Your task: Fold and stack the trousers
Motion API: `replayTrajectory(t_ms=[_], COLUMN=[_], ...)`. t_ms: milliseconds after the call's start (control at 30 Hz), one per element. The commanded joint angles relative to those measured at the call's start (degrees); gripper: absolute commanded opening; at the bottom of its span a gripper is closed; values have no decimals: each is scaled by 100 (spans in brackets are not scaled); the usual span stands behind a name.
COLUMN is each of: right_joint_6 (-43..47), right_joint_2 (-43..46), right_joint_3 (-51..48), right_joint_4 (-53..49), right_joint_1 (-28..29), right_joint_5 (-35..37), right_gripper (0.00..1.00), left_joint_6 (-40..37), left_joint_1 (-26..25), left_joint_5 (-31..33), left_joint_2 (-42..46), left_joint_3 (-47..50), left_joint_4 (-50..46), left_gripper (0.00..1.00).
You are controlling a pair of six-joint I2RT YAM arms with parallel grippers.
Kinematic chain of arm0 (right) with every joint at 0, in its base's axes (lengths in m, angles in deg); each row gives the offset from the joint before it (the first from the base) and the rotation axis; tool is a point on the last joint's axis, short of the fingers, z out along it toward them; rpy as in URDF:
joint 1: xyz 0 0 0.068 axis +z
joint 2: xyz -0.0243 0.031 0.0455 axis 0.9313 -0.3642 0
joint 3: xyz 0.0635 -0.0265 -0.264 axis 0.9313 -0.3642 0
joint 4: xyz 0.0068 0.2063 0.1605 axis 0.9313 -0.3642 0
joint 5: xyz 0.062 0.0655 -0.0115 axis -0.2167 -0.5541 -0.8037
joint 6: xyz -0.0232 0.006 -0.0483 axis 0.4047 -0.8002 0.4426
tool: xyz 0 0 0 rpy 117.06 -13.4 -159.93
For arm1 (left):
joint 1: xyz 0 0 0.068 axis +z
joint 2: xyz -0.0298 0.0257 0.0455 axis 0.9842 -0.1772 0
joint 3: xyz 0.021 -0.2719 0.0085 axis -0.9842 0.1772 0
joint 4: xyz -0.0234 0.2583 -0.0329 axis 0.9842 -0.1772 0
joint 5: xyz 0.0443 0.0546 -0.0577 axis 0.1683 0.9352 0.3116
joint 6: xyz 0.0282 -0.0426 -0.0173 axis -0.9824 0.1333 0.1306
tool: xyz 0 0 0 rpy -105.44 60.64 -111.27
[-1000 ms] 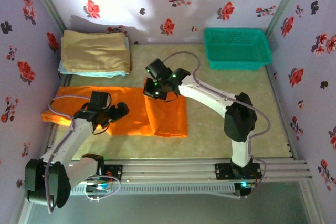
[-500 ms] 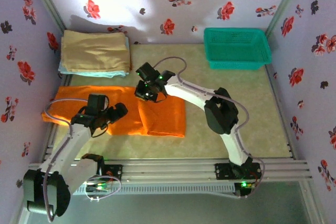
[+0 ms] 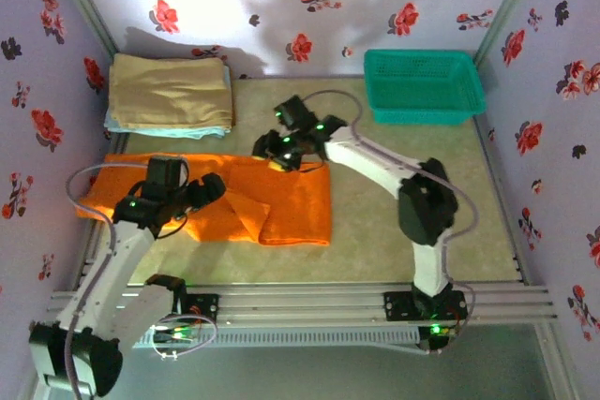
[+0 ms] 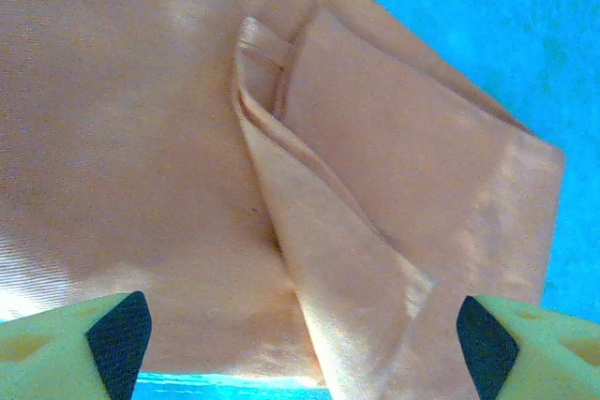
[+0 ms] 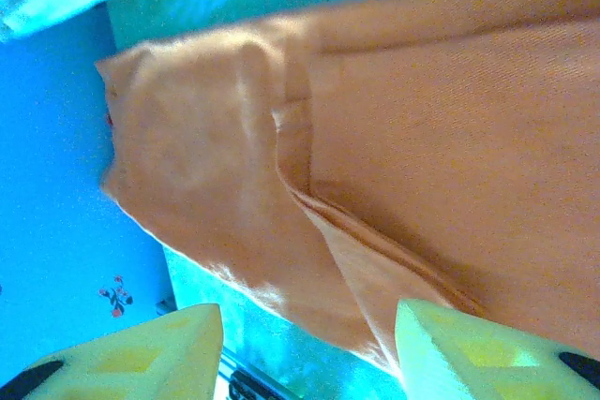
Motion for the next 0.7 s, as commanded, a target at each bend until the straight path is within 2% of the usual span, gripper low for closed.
replayTrajectory(t_ms=[0, 67, 100, 233, 433, 667], right_joint_6=[596, 707, 729, 839, 928, 1010], right_joint_2=[697, 1058, 1196, 1623, 1763, 1789], right_joint_3=[-820, -1548, -1822, -2756, -3401, -3636], right_joint_4=[-369, -315, -252, -32, 291, 569], right_joint_1=[-501, -818, -952, -1329, -1641, -1856], right_joint_5=[357, 376, 329, 274, 33, -223], right_gripper=[52, 53, 54, 55, 55, 56], left_joint_6=[-291, -368, -380, -467, -567, -398], left_joint_1=[-898, -1799, -2072, -2880, -3288, -3635], left_joint_5=[660, 1540, 1764, 2146, 2838, 3704], left_joint_2=[-837, -1561, -1862, -3073, -4659, -5172], left_joint_3=[-605, -1106, -1295, -1938, -2740, -2828], left_joint_4=[-274, -497, -566, -574, -849, -1496], left_gripper=[87, 90, 91, 95, 95, 95])
